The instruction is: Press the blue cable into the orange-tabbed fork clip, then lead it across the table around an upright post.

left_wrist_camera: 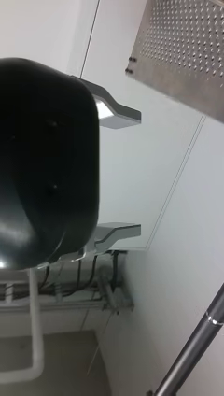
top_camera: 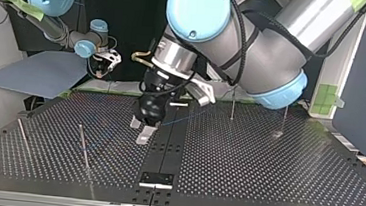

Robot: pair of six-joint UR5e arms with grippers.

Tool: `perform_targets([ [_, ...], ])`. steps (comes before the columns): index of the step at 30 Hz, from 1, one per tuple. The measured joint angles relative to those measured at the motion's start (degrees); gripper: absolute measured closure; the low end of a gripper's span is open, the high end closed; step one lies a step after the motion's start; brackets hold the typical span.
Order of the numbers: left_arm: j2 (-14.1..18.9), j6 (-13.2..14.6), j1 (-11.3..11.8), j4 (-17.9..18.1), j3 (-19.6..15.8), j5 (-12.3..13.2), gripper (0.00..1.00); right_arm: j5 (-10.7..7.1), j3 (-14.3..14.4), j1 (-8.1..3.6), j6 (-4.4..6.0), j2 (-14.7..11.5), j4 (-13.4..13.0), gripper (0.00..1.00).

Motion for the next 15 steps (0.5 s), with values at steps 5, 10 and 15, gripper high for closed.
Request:
perform_targets([
  [5,0.4,0.2,0.0,2.4,-2.4,-0.1,0.00,0.00,0.0,0.18,0.00,0.0,0.0,1.00],
  [10,0.1,0.8,-0.1,4.7,-4.7,-1.1,0.00,-0.03,0.0,0.40,0.00,0.0,0.0,1.00],
  [15,-1.9,1.0,-0.2,7.3,-7.3,-1.8,0.00,-0.03,0.0,0.59,0.00,0.0,0.0,1.00],
])
